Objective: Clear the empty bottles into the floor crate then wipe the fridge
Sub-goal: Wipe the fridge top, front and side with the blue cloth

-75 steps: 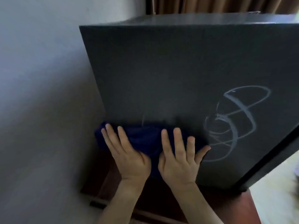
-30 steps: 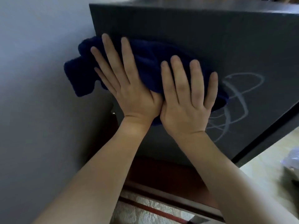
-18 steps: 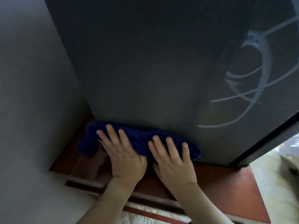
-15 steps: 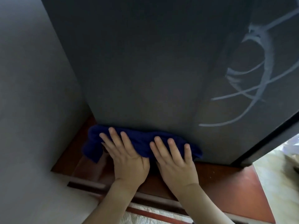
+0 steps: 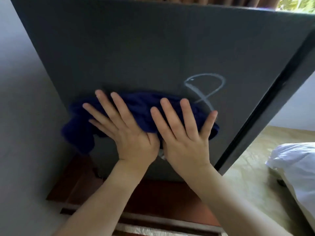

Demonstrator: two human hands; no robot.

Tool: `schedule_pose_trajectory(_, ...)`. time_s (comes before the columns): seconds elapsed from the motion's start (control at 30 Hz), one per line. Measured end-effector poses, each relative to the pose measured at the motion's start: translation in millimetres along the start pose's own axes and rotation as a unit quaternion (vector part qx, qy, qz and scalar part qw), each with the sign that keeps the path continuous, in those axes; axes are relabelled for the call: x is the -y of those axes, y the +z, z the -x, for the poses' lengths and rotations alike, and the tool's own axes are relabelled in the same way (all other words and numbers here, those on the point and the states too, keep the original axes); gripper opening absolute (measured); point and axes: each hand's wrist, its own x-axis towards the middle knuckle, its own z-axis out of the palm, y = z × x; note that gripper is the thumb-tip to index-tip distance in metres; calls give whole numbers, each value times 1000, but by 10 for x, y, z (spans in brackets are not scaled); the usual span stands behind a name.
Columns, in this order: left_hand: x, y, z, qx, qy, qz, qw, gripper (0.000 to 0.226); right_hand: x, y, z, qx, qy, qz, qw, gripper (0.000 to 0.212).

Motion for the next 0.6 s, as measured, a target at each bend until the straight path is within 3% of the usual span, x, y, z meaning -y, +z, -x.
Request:
schedule_pose_trajectory(0.2,-840,-218,-969,-59,25,-13,998,71,-619,-372,-1115,-79,29,-9,996,45)
schedule_pose_trajectory(0.33,-1117,-228,-1335,-76,52,-37,995,61,-825,-502,-1489,-82,65,-9,994,43)
schedule_pose_trajectory(0.47,-1037,-142,-1262,-95,88,-50,990,55,-777,-435,-1450,-127,99,-21,987,36)
schedule_pose_trajectory(0.6,-762,39,-747,-103,104,-38,989,55,-595,-211,-872,-147,107,-31,983,38)
